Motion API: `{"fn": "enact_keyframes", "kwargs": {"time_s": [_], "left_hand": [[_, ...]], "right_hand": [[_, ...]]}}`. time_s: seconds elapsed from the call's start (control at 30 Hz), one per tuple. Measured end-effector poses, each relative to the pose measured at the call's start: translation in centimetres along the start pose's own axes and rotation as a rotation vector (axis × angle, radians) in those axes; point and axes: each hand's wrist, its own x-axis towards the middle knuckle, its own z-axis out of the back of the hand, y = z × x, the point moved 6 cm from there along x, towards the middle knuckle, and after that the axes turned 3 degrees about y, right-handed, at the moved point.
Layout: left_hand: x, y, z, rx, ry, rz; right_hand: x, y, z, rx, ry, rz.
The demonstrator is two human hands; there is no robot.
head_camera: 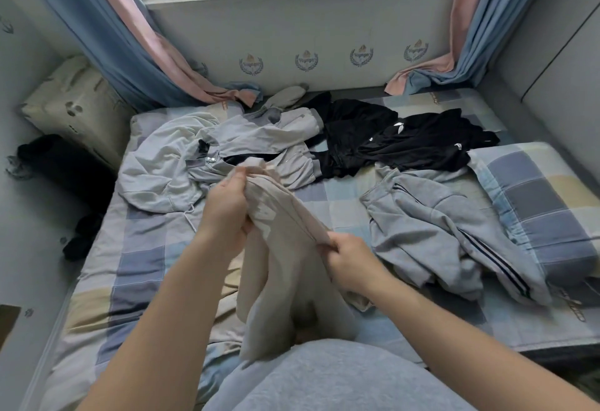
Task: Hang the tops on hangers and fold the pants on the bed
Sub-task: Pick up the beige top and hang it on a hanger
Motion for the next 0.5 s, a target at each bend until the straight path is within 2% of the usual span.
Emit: {"fn": "enact_keyframes", "kwargs": {"time_s": [0.07, 0.13, 0.23, 0.3, 0.37, 0.47, 0.5], "left_hand": [[1.1, -0.9, 2.3, -0.031, -0.111, 0.007], [1.9, -1.2, 3.9, 0.004, -0.134, 0.022], [2.4, -0.6, 3.8, 0.236, -0.085, -0.034], [1.9, 0.3, 2.8, 0.483, -0.059, -0.148], [1.0, 2.3, 1.2, 0.672, 0.098, -0.179], [-0.6, 8.2, -0.2, 0.915, 0.465, 0.110], [-1.1, 9.9, -0.3, 0.987, 0.537, 0.200]], "right_hand": [[0.6, 0.5, 2.3, -0.054, -0.044, 0.031], [1.3, 1.3, 4.4, -0.015, -0.062, 0.058], [1.9, 2.8, 6.8, 0.260, -0.120, 0.027], [2.3, 3.9, 7.8, 0.457, -0.151, 0.001], [2.2, 5.0, 8.6, 0.614, -0.174, -0.012], [1.7, 7.0, 9.6, 0.838, -0.170, -0.013], [1.5, 7.6, 9.9, 0.877, -0.175, -0.003]]}}
